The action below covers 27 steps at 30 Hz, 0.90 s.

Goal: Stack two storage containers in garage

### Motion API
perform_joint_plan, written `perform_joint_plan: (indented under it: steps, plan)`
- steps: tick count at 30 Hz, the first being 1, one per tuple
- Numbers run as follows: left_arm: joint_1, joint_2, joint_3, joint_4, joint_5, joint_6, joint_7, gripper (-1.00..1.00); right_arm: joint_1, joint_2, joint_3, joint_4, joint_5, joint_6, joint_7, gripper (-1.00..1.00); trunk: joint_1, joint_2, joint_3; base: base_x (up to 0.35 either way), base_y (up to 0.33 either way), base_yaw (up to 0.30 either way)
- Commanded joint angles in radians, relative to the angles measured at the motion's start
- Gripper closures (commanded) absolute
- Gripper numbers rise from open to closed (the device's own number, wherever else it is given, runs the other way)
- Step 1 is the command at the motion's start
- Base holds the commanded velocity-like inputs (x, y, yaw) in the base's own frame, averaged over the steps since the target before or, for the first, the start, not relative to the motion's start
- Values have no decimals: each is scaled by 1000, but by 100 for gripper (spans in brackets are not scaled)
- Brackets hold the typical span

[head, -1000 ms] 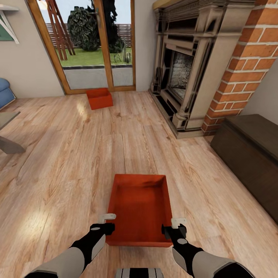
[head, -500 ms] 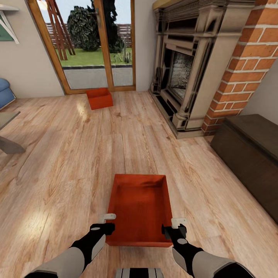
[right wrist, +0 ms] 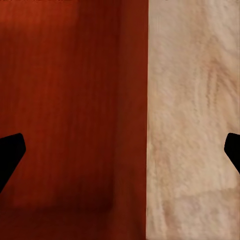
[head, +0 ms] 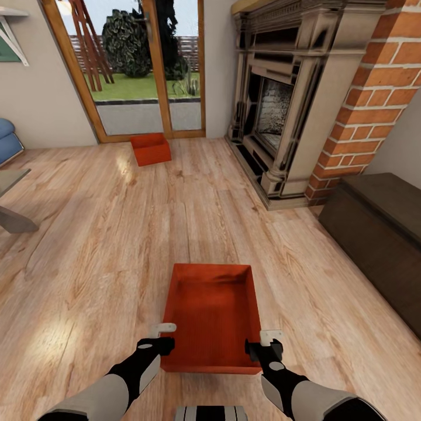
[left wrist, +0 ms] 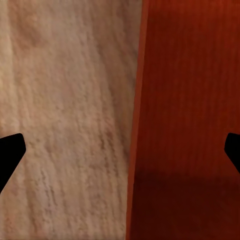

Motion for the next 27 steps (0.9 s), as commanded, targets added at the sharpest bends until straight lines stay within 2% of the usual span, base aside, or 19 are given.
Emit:
perform_joint_plan:
  steps: [1,6,7,8,13,27]
  plan:
    - [0,0,-5,-2,7,6,5,-100,-1,0,9,1,-9,-4,-2,-100,0,0,-1,0,0,0]
    - [0,1,-6,0,7,6,5,-100,-1,0,9,2,-10,-5,-2,-100,0,0,-1,0,0,0]
    - [0,1,-6,0,8,6,5,-100,-1,0,9,2,-10,-5,-3,100,0,0,-1,0,0,0]
    - [0,2,-5,1,10,6,5,100,-1,0,8,2,-10,-5,-3,100,0,0,-1,0,0,0]
    - [0,1,-5,0,9,7,4,100,-1,0,8,2,-35,-6,-4,100,0,0,-1,0,0,0]
    - [0,-1,-4,-2,17,7,4,100,-1,-2,8,2,-38,-5,-4,100,0,0,-1,0,0,0]
